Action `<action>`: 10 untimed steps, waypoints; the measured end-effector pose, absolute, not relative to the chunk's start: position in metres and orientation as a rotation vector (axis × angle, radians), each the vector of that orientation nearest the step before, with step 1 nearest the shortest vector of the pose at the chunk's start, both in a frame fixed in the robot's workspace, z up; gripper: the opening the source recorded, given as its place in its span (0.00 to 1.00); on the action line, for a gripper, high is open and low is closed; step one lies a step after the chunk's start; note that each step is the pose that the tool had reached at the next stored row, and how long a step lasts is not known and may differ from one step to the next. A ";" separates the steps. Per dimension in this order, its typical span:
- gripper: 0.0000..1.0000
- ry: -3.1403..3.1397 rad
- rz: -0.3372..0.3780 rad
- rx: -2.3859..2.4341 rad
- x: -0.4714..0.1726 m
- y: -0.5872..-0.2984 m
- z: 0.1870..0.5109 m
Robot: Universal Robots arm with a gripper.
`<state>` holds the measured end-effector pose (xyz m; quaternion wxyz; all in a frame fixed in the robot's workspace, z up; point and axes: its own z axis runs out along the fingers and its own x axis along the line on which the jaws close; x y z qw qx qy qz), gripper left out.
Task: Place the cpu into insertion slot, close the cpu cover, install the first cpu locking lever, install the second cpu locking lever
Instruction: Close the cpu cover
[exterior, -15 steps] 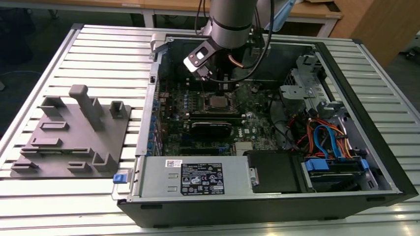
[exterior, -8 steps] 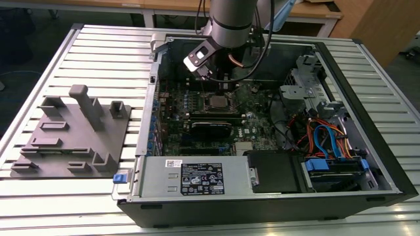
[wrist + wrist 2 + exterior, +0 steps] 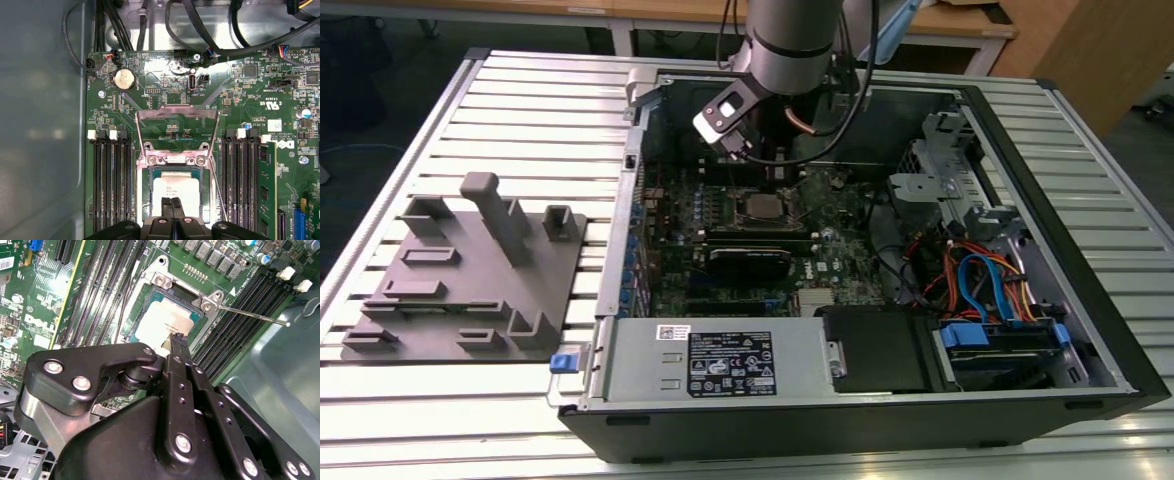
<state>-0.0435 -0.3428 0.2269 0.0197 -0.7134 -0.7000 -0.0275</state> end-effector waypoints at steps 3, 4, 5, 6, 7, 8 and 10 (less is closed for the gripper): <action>0.11 -2.172 -0.086 -2.213 -0.043 -0.343 0.227; 0.11 -2.172 -0.086 -2.214 -0.043 -0.343 0.228; 0.11 -2.172 -0.086 -2.214 -0.043 -0.343 0.228; 0.11 -2.172 -0.086 -2.213 -0.043 -0.343 0.228; 0.11 -2.172 -0.086 -2.213 -0.043 -0.343 0.228; 0.11 -2.172 -0.086 -2.213 -0.043 -0.343 0.228; 0.11 -2.172 -0.086 -2.213 -0.043 -0.343 0.229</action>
